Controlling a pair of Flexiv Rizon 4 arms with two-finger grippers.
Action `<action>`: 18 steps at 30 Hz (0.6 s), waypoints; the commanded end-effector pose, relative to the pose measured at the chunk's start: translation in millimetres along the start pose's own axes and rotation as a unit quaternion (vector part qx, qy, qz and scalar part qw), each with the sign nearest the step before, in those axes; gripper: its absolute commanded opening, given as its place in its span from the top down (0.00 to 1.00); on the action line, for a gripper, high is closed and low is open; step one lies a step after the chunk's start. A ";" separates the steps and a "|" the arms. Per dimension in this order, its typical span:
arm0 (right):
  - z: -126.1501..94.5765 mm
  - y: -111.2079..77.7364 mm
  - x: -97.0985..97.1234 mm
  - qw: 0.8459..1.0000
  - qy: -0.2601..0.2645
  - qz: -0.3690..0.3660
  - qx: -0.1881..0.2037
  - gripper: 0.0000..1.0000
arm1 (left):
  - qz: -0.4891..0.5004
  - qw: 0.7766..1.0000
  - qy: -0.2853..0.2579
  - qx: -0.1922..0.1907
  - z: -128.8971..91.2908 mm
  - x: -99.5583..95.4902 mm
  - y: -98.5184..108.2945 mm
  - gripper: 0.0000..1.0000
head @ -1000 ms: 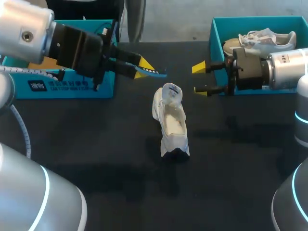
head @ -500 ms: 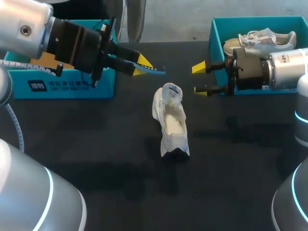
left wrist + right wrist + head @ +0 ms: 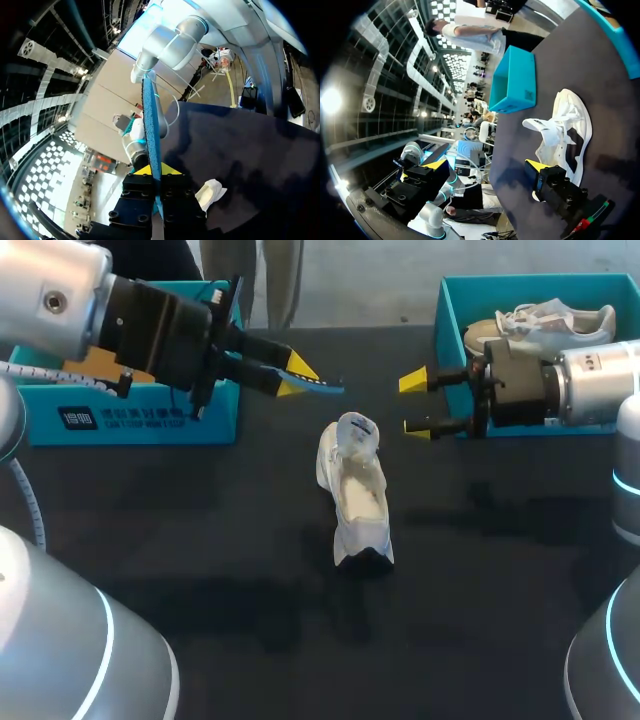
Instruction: Take the shoe out of the shoebox, open the shoe tongue, remove and reinsert the insole, then place the shoe into the shoebox
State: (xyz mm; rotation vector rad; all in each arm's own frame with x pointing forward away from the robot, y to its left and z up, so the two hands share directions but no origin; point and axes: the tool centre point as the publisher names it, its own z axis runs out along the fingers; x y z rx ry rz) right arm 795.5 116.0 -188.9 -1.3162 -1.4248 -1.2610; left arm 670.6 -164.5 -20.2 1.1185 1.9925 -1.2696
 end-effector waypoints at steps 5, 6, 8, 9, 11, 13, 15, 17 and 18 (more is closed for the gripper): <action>1.4 -0.1 -0.4 1.000 0.000 0.000 -0.001 0.00 | 0.124 0.992 -0.023 -0.011 16.3 21.9 30.1 1.00; 1.4 -0.1 -0.4 1.000 0.000 0.000 -0.001 0.00 | 0.128 0.991 -0.030 -0.007 19.0 22.8 33.9 1.00; 1.4 -0.1 -0.4 1.000 0.000 0.000 -0.001 0.00 | 0.165 0.986 -0.028 -0.014 25.5 26.0 42.3 1.00; 1.4 -0.1 -0.4 1.000 0.000 0.000 -0.001 0.00 | 0.183 0.983 -0.030 -0.017 28.4 27.5 46.7 1.00; 1.4 -0.1 -0.4 1.000 0.000 0.000 -0.001 0.00 | 0.191 0.981 -0.034 -0.017 33.8 29.4 54.2 1.00; 1.4 -0.1 -0.4 1.000 0.000 0.000 -0.001 0.00 | 0.216 0.975 -0.040 -0.030 39.5 32.0 61.3 1.00; 1.4 -0.1 -0.4 1.000 0.000 0.000 -0.001 0.00 | 0.229 0.972 -0.042 -0.038 43.9 35.5 66.7 1.00; 1.4 -0.1 -0.4 1.000 0.000 0.000 -0.001 0.00 | 0.238 0.969 -0.046 -0.048 48.2 39.1 73.7 1.00; 1.4 -0.1 -0.4 1.000 0.000 0.000 -0.001 0.00 | 0.244 0.967 -0.045 -0.053 50.8 41.3 77.3 1.00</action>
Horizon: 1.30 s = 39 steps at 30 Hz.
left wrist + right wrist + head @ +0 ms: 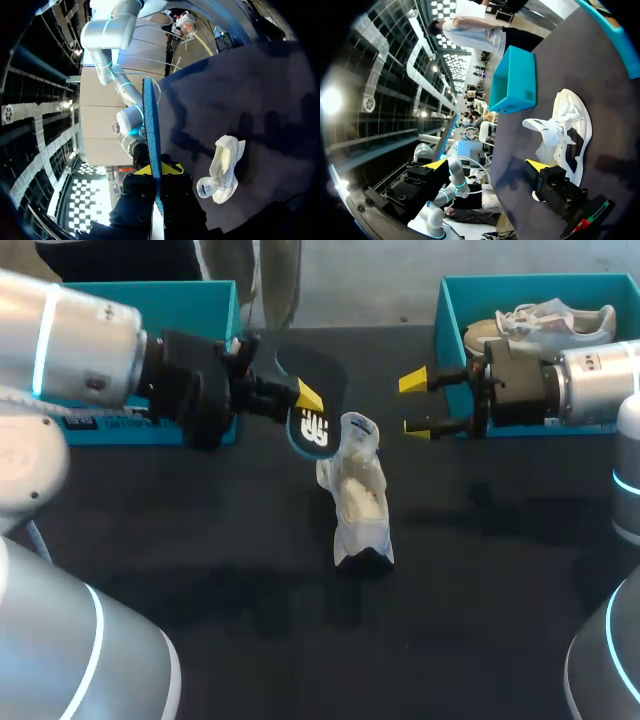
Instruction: Take the shoe out of the shoebox, open the shoe tongue, remove and reinsert the insole, then place the shoe into the shoebox
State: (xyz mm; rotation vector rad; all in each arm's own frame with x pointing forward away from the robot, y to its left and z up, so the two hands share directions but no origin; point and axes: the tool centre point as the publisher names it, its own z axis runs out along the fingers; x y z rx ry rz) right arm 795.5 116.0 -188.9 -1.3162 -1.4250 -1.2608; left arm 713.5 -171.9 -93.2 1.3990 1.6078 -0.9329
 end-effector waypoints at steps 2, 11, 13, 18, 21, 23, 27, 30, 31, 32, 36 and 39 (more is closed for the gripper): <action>1.4 -0.1 -0.4 1.000 0.000 0.000 -0.001 0.00 | 0.025 0.999 -0.024 -0.025 16.2 16.9 2.9 1.00; 1.4 -0.1 -0.4 1.000 0.000 0.000 -0.001 0.00 | 0.025 0.999 -0.024 -0.025 16.2 16.9 2.9 1.00; 1.4 -0.1 -0.4 1.000 0.000 0.000 -0.001 0.00 | 0.025 0.999 -0.024 -0.025 16.2 16.9 2.9 1.00; 1.4 -0.1 -0.4 1.000 0.000 0.000 -0.001 0.00 | 0.025 0.999 -0.024 -0.025 16.2 16.9 2.9 1.00; 1.4 -0.1 -0.4 1.000 0.000 0.000 -0.001 0.00 | 0.039 0.998 -0.035 -0.032 21.6 26.6 6.4 1.00; 1.5 0.7 0.4 1.000 0.003 -0.002 0.004 0.00 | 0.060 0.996 -0.045 -0.043 26.0 33.8 10.1 1.00; 3.7 4.1 4.3 0.999 0.025 -0.015 0.014 0.00 | 0.084 0.993 -0.064 -0.051 33.3 44.9 17.2 1.00; 5.5 5.6 8.0 0.999 0.031 -0.015 0.018 0.00 | 0.092 0.991 -0.073 -0.056 39.3 52.0 24.0 1.00; 6.0 5.9 9.1 0.999 0.033 -0.013 0.019 0.00 | 0.096 0.990 -0.081 -0.060 40.9 53.7 26.2 1.00; 6.7 6.2 10.3 0.999 0.039 -0.011 0.022 0.00 | 0.099 0.989 -0.085 -0.063 42.1 54.8 27.9 1.00; 12.0 6.8 16.2 0.998 0.049 -0.007 0.032 0.00 | 0.110 0.986 -0.103 -0.070 48.4 58.2 35.0 1.00; 16.1 7.5 19.4 0.998 0.055 -0.004 0.043 0.00 | 0.116 0.986 -0.103 -0.067 55.0 60.9 39.4 1.00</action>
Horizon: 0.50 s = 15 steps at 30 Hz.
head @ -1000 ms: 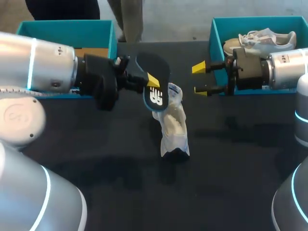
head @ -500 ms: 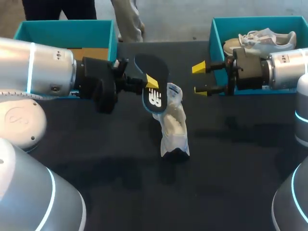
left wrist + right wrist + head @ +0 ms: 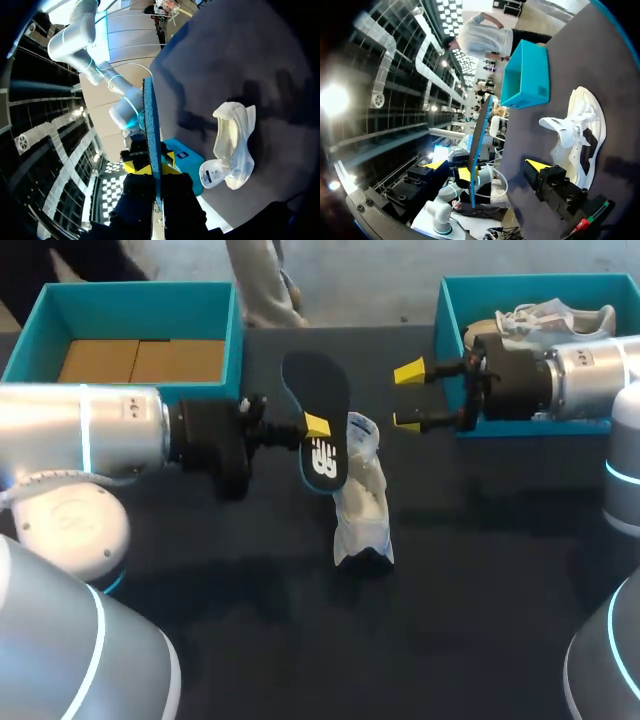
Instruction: Take the shoe out of the shoebox, open the shoe tongue, remove and reinsert the insole, then place the shoe into the shoebox
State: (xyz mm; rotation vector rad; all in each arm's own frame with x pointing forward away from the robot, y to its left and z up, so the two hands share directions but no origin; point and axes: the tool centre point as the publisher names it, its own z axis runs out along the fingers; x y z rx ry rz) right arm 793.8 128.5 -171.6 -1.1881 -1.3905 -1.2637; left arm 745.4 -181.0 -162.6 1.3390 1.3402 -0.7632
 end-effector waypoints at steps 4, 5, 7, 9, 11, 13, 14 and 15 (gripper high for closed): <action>14.5 11.3 -1.3 1.000 0.008 0.009 0.025 0.00 | 0.019 0.999 -0.031 0.006 23.6 8.5 3.8 1.00; 16.7 12.3 -1.5 1.000 0.011 0.009 0.028 0.00 | 0.026 0.999 -0.036 0.004 26.4 8.8 4.2 1.00; 20.7 13.9 -1.7 0.999 0.013 0.009 0.031 0.00 | 0.033 0.999 -0.038 0.000 33.1 10.1 5.4 1.00; 24.7 15.2 -2.3 0.999 0.014 0.012 0.034 0.00 | 0.037 0.998 -0.042 -0.004 39.1 9.8 6.9 1.00; 27.4 15.9 -1.5 0.999 0.016 0.014 0.035 0.00 | 0.039 0.998 -0.045 -0.005 44.5 9.3 8.4 1.00; 31.0 17.3 -0.3 0.999 0.017 0.016 0.038 0.09 | 0.039 0.998 -0.047 -0.006 49.9 8.9 9.9 1.00; 32.4 18.0 0.3 0.999 0.017 0.015 0.040 0.18 | 0.036 0.998 -0.051 -0.008 52.2 8.4 10.7 1.00; 33.3 18.7 0.4 0.999 0.016 0.016 0.042 0.24 | 0.033 0.998 -0.051 -0.008 54.6 8.0 11.6 1.00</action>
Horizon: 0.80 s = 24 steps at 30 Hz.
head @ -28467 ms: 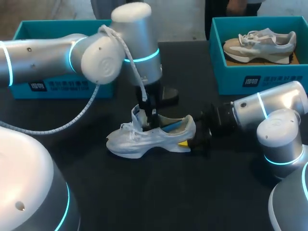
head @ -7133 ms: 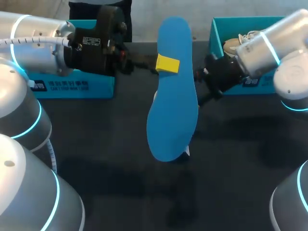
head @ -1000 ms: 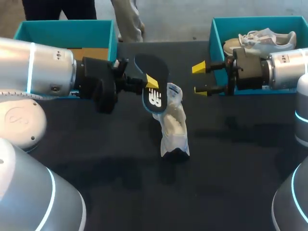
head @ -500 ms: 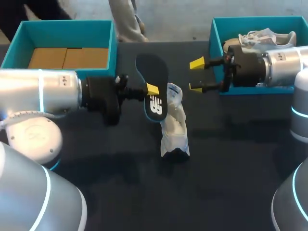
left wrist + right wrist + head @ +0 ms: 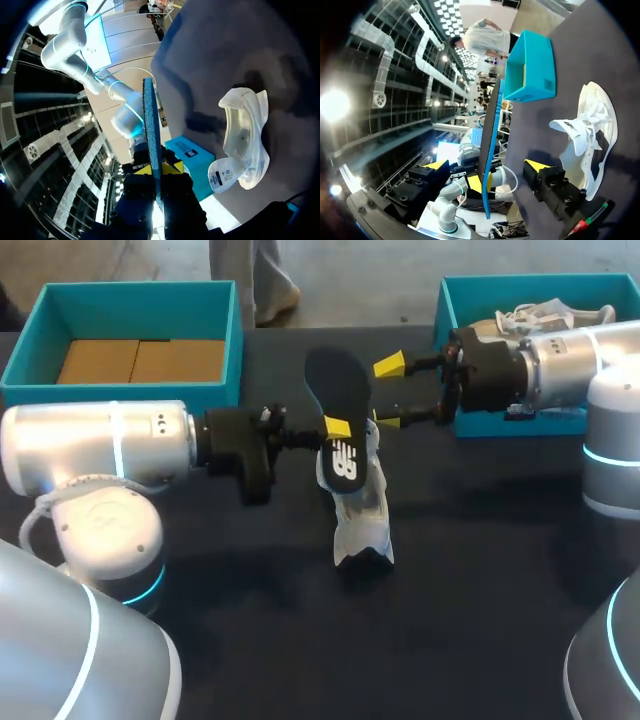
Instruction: Take the shoe out of the shoebox, open the shoe tongue, remove and reinsert the insole, then place the shoe into the shoebox
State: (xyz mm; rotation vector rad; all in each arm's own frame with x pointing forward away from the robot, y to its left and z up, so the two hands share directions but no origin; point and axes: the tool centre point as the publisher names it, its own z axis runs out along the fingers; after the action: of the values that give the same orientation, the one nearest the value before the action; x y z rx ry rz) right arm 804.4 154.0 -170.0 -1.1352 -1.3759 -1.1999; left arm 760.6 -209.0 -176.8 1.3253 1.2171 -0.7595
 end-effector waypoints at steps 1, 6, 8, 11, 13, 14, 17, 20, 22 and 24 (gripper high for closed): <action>8.3 8.9 -1.8 1.000 0.000 0.002 0.010 0.27 | -0.003 1.000 -0.007 -0.006 23.3 2.6 5.5 1.00; 9.4 11.7 -2.4 1.000 -0.004 0.005 0.009 0.50 | -0.010 1.000 -0.013 -0.008 28.3 3.3 4.4 1.00; 8.7 12.5 -3.4 1.000 -0.005 0.006 0.007 0.51 | -0.010 1.000 -0.013 -0.006 28.6 4.2 2.1 1.00; 8.3 13.7 -4.5 1.000 -0.005 0.007 0.004 0.53 | -0.009 1.000 -0.014 -0.004 28.6 4.8 1.0 1.00; 8.0 14.4 -4.5 1.000 -0.005 0.007 0.002 0.55 | -0.011 1.000 -0.015 -0.005 27.6 5.4 1.2 1.00; 7.9 14.8 -4.5 1.000 -0.005 0.006 0.001 0.56 | -0.012 1.000 -0.016 -0.006 26.7 5.6 1.4 1.00; 7.8 15.8 -4.8 1.000 -0.005 0.007 -0.001 0.59 | -0.014 1.000 -0.016 -0.009 24.5 6.7 2.2 1.00; 8.2 16.4 -5.7 1.000 -0.006 0.008 -0.001 0.64 | -0.014 1.000 -0.014 -0.009 23.5 7.9 3.0 1.00; 9.1 16.9 -6.5 1.000 -0.005 0.008 -0.001 0.69 | -0.014 1.000 -0.014 -0.009 23.3 8.4 3.6 1.00; 11.5 17.8 -6.8 1.000 -0.003 0.007 0.002 0.75 | -0.014 1.000 -0.014 -0.010 23.5 8.4 3.8 1.00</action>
State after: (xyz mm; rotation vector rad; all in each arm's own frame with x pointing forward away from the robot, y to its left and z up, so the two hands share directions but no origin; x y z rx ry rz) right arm 819.7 162.4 -173.4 -1.1518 -1.3724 -1.1843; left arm 772.7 -230.1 -187.1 1.2813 1.2224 -0.7841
